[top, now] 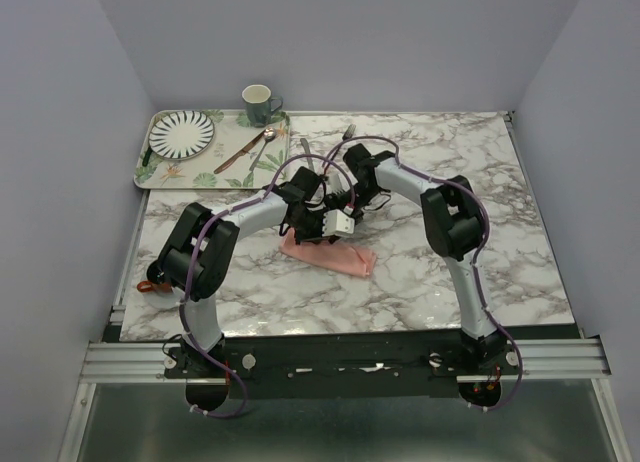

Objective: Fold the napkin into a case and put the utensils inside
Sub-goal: Turn over the smaller rectangle-folded napkin at the center of the board.

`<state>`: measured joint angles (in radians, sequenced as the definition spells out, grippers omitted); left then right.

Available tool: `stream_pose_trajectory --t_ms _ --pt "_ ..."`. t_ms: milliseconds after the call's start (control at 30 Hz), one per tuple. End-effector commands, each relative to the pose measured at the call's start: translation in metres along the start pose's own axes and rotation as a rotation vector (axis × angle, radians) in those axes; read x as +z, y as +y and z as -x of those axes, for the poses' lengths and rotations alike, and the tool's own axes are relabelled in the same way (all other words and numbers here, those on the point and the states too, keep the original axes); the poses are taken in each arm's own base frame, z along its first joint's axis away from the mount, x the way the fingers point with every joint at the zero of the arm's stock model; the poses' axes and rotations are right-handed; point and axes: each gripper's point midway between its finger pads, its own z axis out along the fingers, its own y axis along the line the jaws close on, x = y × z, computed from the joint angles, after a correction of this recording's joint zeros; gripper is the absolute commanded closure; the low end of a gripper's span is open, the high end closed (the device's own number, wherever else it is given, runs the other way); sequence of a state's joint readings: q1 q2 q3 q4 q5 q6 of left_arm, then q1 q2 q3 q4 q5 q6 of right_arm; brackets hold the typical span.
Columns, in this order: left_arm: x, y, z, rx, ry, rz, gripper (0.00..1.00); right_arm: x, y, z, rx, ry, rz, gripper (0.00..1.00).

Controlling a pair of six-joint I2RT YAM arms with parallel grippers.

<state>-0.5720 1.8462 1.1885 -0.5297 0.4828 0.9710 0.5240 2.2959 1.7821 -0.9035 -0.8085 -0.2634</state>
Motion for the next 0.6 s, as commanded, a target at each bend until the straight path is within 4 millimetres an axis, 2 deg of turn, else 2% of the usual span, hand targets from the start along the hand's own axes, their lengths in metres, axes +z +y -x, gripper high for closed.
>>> stream_pose_trajectory --t_ms 0,133,300,400,500,533,567 --pt "0.002 -0.001 -0.004 -0.001 0.025 0.009 0.96 0.017 -0.004 -0.011 0.013 0.066 0.007 0.47" --pt "0.001 0.001 -0.004 -0.002 0.026 0.013 0.96 0.023 -0.004 -0.014 0.014 0.082 0.011 0.48" --pt "0.001 0.002 -0.004 -0.007 0.027 0.017 0.96 0.025 -0.011 -0.016 0.018 0.090 -0.009 0.54" --pt "0.002 0.004 -0.004 -0.011 0.027 0.024 0.96 0.027 -0.015 -0.018 0.019 0.097 -0.023 0.64" --pt "0.001 0.004 -0.002 -0.016 0.023 0.028 0.96 0.028 -0.018 -0.018 0.021 0.098 -0.034 0.78" --pt "0.001 0.004 -0.002 -0.017 0.023 0.028 0.96 0.028 -0.017 -0.018 0.022 0.098 -0.036 0.83" --pt "0.000 0.005 -0.001 -0.017 0.018 0.031 0.95 0.027 -0.017 -0.017 0.020 0.097 -0.038 0.97"
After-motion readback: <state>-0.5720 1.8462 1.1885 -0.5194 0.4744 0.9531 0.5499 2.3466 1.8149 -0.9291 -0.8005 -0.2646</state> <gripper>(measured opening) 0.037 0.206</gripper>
